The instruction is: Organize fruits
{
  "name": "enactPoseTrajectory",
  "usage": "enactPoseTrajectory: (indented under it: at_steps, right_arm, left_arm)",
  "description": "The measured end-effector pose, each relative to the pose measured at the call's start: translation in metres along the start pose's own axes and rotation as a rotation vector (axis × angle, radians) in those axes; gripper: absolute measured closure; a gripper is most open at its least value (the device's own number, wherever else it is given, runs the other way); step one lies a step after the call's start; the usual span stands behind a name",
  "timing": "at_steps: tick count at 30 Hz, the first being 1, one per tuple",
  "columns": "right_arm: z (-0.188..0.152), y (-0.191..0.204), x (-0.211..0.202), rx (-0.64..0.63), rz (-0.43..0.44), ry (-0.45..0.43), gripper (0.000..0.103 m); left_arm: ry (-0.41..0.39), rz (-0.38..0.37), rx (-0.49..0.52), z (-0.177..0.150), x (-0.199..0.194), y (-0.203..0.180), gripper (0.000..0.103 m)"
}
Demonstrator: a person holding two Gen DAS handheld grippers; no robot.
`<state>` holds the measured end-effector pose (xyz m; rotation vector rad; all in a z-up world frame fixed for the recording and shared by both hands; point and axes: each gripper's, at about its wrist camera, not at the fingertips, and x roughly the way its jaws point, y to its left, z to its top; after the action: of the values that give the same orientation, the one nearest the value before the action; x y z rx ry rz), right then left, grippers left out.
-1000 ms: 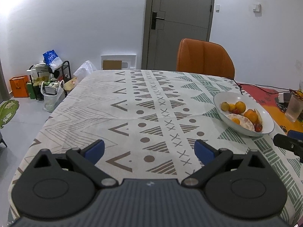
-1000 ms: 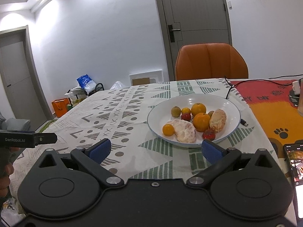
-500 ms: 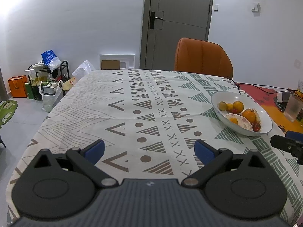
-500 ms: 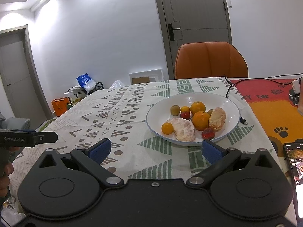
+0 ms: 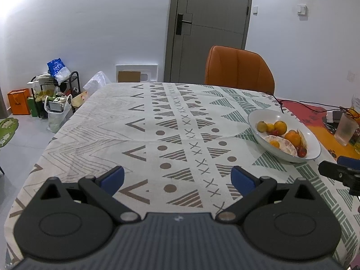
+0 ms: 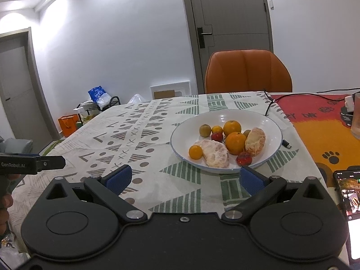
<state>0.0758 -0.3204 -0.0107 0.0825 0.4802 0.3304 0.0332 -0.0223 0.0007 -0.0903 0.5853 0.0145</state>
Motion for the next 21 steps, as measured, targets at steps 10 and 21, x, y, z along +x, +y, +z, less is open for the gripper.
enactPoseTrajectory:
  at_steps: [10, 21]
  right_arm:
    - [-0.0007, -0.0016, 0.0000, 0.005, -0.003, 0.003, 0.000]
    - [-0.0015, -0.0020, 0.0005, 0.005, -0.008, 0.003, 0.000]
  left_arm:
    - [-0.002, -0.006, 0.007, -0.0006, 0.0009, -0.0027, 0.003]
    - [-0.001, -0.006, 0.004, -0.0004, 0.0006, -0.0020, 0.003]
